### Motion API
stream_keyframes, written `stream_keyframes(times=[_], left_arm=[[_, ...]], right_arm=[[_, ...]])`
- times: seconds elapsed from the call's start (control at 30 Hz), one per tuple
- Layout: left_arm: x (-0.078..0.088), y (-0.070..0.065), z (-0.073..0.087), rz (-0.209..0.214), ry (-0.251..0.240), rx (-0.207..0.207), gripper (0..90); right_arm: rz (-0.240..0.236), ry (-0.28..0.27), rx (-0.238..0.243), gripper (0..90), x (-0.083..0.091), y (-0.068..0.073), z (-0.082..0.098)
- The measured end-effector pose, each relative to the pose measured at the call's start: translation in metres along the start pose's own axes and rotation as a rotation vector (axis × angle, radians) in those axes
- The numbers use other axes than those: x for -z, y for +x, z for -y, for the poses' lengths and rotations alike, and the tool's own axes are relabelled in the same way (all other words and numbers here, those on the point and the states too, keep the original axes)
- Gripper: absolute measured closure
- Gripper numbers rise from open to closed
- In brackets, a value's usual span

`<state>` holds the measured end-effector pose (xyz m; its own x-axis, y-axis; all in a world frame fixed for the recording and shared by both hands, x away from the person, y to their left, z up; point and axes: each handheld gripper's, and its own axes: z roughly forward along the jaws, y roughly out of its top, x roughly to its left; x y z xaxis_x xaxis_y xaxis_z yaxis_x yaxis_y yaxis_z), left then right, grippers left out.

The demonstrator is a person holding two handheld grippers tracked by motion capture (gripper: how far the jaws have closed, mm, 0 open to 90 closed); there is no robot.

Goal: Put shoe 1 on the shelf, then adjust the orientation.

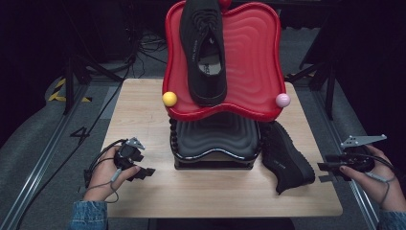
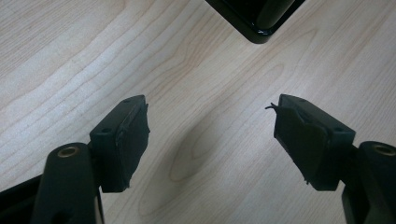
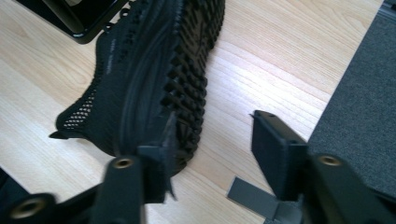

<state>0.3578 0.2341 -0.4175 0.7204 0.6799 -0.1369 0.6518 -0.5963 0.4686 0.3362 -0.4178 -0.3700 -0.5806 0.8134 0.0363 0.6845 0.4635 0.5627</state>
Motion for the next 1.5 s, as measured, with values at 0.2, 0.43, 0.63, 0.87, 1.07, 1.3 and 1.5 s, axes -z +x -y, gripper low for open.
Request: stream_keyframes(times=[0.2,0.43,0.63,0.87,1.07,1.3,1.5], left_arm=[[-0.001,0.002,0.002,-0.001,0.004,-0.002,27.0],[-0.005,0.001,0.003,0.008,0.015,-0.004,26.9],[-0.006,0.001,0.005,0.013,0.015,0.002,26.7],[-0.009,-0.001,0.003,0.029,0.017,-0.006,26.5],[-0.011,0.0,0.004,0.03,0.026,-0.007,26.4],[-0.009,0.001,0.005,0.037,0.015,0.001,26.3],[-0.009,0.003,0.007,0.034,0.015,0.007,26.3]], right_arm=[[-0.012,0.047,0.025,72.7,0.005,0.011,-0.014],[-0.016,0.087,0.073,90.0,0.003,0.027,-0.029],[-0.033,0.105,0.101,90.0,-0.007,0.034,-0.04],[-0.047,0.117,0.117,90.0,-0.017,0.039,-0.05],[-0.059,0.118,0.114,90.0,-0.027,0.04,-0.055],[-0.039,0.142,0.119,90.0,-0.038,0.039,-0.058],[-0.051,0.145,0.111,90.0,-0.04,0.038,-0.059]])
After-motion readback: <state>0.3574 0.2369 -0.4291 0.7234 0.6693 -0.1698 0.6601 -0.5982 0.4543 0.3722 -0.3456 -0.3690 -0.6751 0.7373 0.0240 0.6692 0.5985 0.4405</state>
